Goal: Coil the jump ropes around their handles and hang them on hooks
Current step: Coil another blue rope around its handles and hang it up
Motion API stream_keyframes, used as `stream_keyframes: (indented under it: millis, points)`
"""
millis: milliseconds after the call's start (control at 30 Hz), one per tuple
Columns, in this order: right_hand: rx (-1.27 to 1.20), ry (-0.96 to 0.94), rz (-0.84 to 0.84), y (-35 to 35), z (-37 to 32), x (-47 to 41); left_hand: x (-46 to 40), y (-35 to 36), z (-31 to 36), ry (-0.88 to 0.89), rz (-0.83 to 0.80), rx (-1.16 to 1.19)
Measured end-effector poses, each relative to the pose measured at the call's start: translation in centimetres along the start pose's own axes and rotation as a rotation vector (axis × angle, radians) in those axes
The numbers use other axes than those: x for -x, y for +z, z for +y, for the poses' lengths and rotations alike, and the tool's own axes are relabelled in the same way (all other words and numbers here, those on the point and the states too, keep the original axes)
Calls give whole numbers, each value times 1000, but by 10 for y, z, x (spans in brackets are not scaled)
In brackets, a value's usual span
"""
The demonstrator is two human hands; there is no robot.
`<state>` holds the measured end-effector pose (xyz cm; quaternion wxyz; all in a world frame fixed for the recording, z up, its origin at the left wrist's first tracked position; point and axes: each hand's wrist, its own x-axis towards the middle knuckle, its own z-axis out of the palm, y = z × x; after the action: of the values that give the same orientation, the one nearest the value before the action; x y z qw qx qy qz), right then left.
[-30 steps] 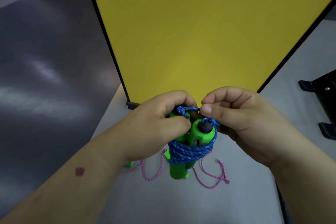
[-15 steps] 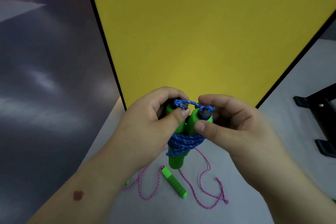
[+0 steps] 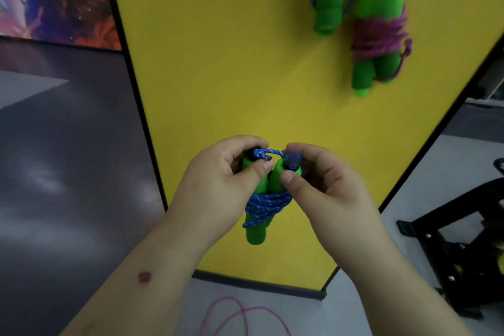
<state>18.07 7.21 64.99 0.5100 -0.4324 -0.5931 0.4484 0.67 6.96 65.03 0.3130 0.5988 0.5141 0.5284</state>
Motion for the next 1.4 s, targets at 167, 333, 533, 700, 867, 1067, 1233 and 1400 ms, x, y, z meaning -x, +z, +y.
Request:
stream_keyframes:
  millis: [167,333,533,700,867,1067,1233,1400]
  points:
    - [59,-52,21,-8,-126,-41,-53,-31,118,21,7,-15]
    - [161,-70,36,-16,-214,-69,-90,-47,199,4,56,-25]
    - [183,-25,16,-18,-275,-95,-117,-66,257,-30,75,-49]
    - [186,-49,32,-12,-300,-115,-137,-79,279,-38,82,-76]
    - [195,-58,55,-9,-301,-129,-154,-82,279,-94,46,-57]
    - [228,-55,93,-8,-298,-145,-169,-74,267,-75,80,-52]
    - [330,-116,114,-1,-303,-164,-185,-68,262,-24,185,-56]
    - [465,-167,159,9,-305,-187,-204,-68,262,14,222,-143]
